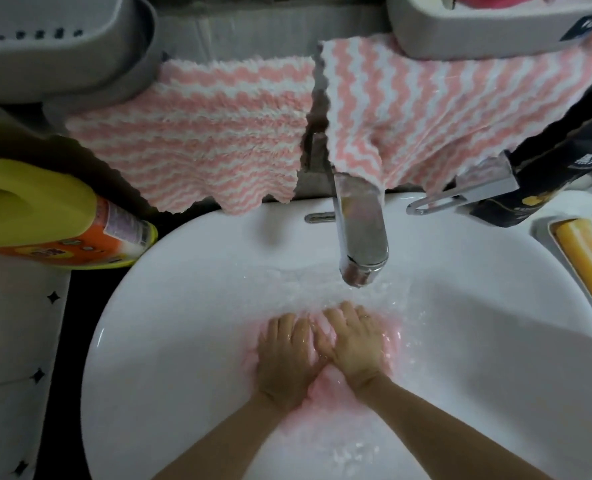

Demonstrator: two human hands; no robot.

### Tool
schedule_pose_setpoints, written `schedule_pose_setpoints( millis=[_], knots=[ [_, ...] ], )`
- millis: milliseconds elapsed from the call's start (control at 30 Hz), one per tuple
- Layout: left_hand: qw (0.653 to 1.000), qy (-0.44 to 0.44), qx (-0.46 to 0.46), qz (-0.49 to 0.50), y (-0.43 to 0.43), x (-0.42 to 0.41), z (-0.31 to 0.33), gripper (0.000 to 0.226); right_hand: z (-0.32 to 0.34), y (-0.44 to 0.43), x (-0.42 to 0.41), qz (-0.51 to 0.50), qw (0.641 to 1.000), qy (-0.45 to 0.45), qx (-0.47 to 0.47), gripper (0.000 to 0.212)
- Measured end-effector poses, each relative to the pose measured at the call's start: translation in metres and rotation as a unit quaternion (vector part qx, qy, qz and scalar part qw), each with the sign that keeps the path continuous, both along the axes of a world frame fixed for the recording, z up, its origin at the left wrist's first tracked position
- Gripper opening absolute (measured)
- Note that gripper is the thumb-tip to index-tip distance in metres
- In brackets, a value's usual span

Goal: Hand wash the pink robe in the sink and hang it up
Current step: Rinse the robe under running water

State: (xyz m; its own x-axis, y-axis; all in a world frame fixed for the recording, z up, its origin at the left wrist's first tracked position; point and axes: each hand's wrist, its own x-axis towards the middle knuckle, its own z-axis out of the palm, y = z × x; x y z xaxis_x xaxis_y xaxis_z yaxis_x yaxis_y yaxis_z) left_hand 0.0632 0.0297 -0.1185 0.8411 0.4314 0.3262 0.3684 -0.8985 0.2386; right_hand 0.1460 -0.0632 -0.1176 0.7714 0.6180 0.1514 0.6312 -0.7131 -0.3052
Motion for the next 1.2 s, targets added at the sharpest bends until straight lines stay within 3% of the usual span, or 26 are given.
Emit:
schedule_pose_setpoints(
  millis=[167, 233, 333, 367, 433, 533, 600, 633, 767, 900, 1000, 1067, 1133, 1200],
  knots=[
    [0.998, 0.019, 0.006, -0.054, 0.015, 0.01, -0.005, 0.019, 0.005, 0.013, 0.009, -0.041, 0.997, 0.064, -0.02, 0.035],
    [0.996, 0.047, -0.004, -0.076, 0.024, 0.014, -0.005, 0.023, 0.016, 0.019, 0.012, -0.054, 0.988, 0.135, -0.044, 0.036],
    [0.972, 0.191, -0.105, -0.089, 0.035, 0.03, 0.016, 0.03, 0.023, 0.021, 0.02, -0.084, 0.958, 0.247, -0.122, 0.032],
    [0.957, 0.235, -0.155, -0.074, 0.038, 0.034, 0.027, 0.032, 0.027, 0.021, 0.023, -0.101, 0.944, 0.295, -0.105, 0.032],
    [0.955, 0.221, -0.192, -0.043, 0.041, 0.036, 0.041, 0.027, 0.041, 0.02, 0.029, -0.127, 0.927, 0.352, -0.009, 0.033],
    [0.985, 0.062, -0.151, -0.064, 0.036, 0.018, 0.07, 0.041, 0.067, 0.011, 0.028, -0.11, 0.938, 0.31, 0.11, 0.037],
    [0.988, -0.033, -0.124, -0.09, 0.031, 0.0, 0.083, 0.045, 0.085, -0.006, 0.019, -0.034, 0.956, 0.234, 0.175, 0.031],
    [0.987, -0.04, -0.114, -0.108, 0.029, -0.012, 0.083, 0.047, 0.09, -0.016, 0.014, 0.024, 0.964, 0.185, 0.189, 0.029],
    [0.965, 0.095, -0.064, -0.237, 0.024, -0.072, 0.064, 0.057, 0.072, -0.068, -0.007, 0.241, 0.966, 0.034, 0.09, 0.034],
    [0.942, 0.203, -0.023, -0.266, 0.021, -0.106, 0.026, 0.059, 0.031, -0.101, -0.018, 0.292, 0.954, 0.04, -0.06, 0.049],
    [0.939, 0.21, -0.029, -0.269, 0.018, -0.093, 0.028, 0.058, 0.03, -0.091, -0.013, 0.256, 0.959, 0.098, -0.069, 0.048],
    [0.932, 0.206, -0.053, -0.292, 0.019, -0.077, 0.05, 0.066, 0.045, -0.081, -0.01, 0.197, 0.974, 0.11, 0.021, 0.035],
    [0.959, 0.139, -0.073, -0.236, 0.026, -0.053, 0.087, 0.042, 0.06, -0.074, -0.006, 0.091, 0.981, 0.102, 0.136, 0.027],
    [0.989, 0.061, -0.061, -0.118, 0.038, -0.032, 0.101, 0.038, 0.065, -0.065, 0.005, -0.077, 0.975, 0.126, 0.165, 0.041]
  ],
)
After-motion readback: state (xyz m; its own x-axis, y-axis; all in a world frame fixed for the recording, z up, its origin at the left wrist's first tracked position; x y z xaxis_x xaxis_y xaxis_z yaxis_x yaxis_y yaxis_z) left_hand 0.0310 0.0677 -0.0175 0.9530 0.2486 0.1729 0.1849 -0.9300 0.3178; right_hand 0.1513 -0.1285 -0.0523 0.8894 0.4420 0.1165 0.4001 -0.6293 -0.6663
